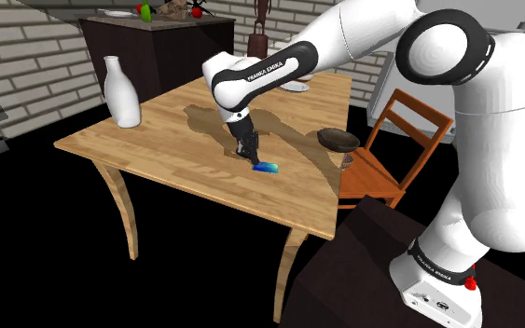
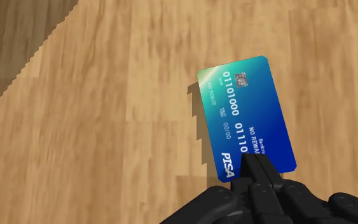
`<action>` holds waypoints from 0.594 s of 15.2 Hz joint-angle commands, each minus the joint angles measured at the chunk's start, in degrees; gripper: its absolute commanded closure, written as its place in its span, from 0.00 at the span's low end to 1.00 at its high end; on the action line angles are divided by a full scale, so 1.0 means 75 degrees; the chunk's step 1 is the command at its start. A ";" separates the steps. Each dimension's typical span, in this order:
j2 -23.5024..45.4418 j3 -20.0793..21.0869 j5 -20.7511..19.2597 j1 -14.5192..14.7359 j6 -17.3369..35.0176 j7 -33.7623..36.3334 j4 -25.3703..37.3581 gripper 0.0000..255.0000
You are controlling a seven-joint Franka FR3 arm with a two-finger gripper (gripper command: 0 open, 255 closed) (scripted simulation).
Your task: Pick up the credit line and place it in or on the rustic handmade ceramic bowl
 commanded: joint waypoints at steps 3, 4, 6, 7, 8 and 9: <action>-0.0597 0.0063 0.0065 -0.0156 0.0536 -0.0341 -0.0802 0.00; -0.1164 0.0121 0.0152 -0.0323 0.1045 -0.0719 -0.1548 0.00; -0.2221 0.0188 0.0415 -0.0661 0.1992 -0.1600 -0.2903 0.00; -0.2714 0.0188 0.0596 -0.0821 0.2431 -0.2108 -0.3522 0.00; -0.3183 0.0166 0.0810 -0.0976 0.2844 -0.2664 -0.4104 0.00; -0.3325 0.0139 0.0885 -0.1008 0.2968 -0.2849 -0.4280 0.00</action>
